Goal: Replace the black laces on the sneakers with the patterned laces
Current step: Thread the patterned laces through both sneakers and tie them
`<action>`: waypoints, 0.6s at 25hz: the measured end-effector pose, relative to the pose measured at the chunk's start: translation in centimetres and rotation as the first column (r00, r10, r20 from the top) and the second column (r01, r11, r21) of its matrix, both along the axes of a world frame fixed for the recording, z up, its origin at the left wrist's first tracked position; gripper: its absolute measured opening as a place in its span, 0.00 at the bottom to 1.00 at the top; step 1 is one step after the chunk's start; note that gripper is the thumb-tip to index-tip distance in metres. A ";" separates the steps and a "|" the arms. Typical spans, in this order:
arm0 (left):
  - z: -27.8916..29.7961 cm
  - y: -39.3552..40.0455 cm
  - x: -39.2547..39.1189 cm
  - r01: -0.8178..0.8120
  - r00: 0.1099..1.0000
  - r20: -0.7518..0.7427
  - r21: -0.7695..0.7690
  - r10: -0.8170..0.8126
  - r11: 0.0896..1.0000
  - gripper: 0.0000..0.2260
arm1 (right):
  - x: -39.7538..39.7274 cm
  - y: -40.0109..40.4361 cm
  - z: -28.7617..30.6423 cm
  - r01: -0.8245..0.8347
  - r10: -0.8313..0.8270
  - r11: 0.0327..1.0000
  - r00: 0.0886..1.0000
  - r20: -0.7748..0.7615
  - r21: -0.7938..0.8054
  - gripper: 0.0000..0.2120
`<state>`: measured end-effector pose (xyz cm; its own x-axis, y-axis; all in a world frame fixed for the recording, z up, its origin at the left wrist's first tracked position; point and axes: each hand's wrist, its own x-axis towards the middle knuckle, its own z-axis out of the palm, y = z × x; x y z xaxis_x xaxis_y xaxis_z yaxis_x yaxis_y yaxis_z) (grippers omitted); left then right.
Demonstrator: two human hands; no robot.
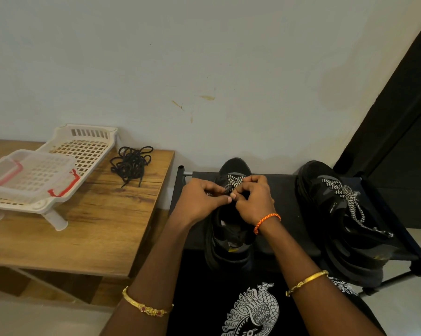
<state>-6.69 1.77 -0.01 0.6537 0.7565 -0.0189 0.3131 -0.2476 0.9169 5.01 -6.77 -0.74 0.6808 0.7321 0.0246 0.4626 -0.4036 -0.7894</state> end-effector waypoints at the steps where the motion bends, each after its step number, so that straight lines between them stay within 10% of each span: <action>1: 0.0 0.0 0.1 -0.016 1.000 -0.018 0.041 0.017 0.999 0.09 | 0.0 -0.1 0.1 -0.001 0.001 1.000 1.000 -0.007 -0.001 0.12; 15: -0.4 0.9 0.1 -0.043 0.998 0.027 -0.189 0.049 0.981 0.06 | -0.3 1.0 -1.0 0.050 -0.021 0.985 0.984 -0.176 0.162 0.13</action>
<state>-6.58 2.66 -0.40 0.6206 0.7709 -0.1438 0.2908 -0.0559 0.9551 4.73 -5.73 -1.78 0.7110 0.7028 0.0232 0.3009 -0.2743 -0.9133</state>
